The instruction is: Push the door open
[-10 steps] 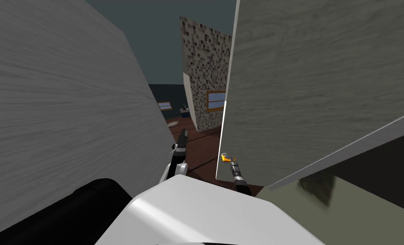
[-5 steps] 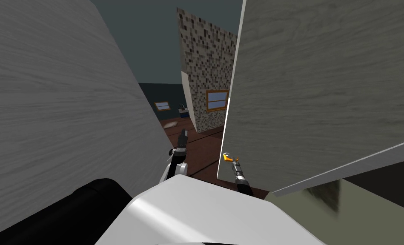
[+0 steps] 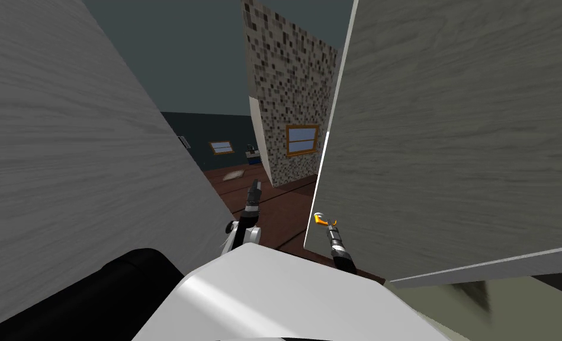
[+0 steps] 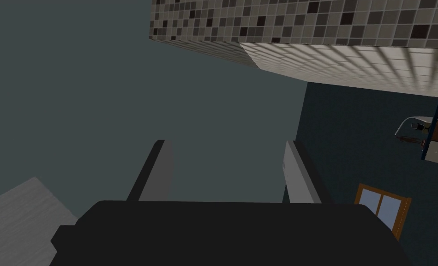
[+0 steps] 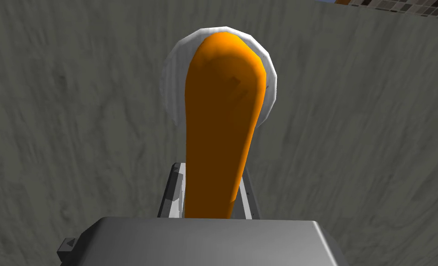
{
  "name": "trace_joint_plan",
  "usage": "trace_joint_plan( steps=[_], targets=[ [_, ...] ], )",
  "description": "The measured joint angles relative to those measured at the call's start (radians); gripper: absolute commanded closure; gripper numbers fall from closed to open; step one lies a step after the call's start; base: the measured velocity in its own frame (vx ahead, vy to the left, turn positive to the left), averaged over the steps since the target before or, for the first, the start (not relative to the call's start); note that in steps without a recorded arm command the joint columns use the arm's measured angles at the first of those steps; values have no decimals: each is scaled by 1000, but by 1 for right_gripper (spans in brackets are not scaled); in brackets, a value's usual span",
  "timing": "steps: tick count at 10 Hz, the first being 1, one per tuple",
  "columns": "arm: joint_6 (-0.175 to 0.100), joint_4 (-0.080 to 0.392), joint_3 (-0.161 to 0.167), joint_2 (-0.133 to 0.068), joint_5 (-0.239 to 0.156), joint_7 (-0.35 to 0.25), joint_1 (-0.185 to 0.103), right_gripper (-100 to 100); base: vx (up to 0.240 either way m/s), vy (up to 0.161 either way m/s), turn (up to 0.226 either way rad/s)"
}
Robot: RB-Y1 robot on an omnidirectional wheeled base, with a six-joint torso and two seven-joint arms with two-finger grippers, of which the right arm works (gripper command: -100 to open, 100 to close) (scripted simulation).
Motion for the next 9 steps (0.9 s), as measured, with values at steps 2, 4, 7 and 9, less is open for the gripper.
trace_joint_plan(
  steps=[2,4,7,9],
  targets=[
    [-2,-2,-22,16,-11,12,-5,100,169,65,-75],
    [-3,6,-47,39,-22,24,-12,100,159,104,-93],
    [-1,13,-69,38,-33,31,-16,100,130,14,-51],
    [-3,33,-84,19,-43,36,-21,100,241,4,-58]
  ],
)
